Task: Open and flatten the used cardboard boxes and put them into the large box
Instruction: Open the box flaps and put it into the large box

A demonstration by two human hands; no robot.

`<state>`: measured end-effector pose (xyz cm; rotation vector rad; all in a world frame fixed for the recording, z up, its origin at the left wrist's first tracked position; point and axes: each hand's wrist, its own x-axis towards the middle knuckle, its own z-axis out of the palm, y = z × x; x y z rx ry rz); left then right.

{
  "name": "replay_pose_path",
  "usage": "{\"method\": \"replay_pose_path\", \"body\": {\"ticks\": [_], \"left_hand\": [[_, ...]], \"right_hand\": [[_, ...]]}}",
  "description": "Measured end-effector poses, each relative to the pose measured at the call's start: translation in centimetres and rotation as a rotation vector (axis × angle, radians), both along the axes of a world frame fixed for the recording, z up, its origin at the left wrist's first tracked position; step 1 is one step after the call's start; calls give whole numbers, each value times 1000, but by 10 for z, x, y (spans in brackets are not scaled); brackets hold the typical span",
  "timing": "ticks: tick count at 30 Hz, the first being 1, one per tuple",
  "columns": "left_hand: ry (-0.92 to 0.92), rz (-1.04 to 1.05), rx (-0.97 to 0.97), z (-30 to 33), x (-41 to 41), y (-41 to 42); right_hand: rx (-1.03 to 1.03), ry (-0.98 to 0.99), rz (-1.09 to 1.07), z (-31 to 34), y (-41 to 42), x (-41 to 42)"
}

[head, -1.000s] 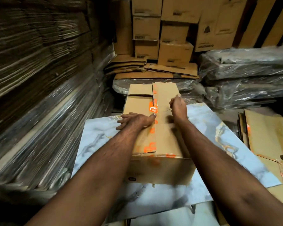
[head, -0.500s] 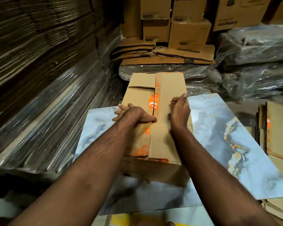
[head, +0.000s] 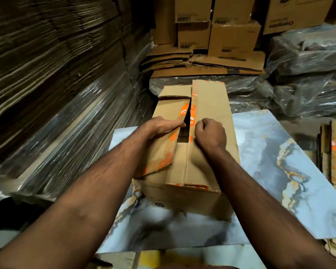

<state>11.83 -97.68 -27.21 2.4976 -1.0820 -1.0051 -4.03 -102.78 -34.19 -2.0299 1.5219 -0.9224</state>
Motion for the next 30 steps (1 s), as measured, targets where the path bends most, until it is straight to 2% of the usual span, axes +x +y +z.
{"method": "replay_pose_path", "body": {"ticks": [6,9,14,19,24,30], "left_hand": [[69,-18,-39,5,15,7],[74,-28,-53,3,16,9],[14,-79,-107,1,21,11],[12,-115,-137,1,19,9],[13,-132,-132,3,16,3],[29,-139,-103,7,13,2]], "right_hand": [[-217,608,403,6,22,10],[-218,745,519,14,29,13],[-306,673,571,22,33,14],[-487,502,515,31,36,10],[-542,401,450,51,53,-2],[-663,401,396,68,71,-11]]}}
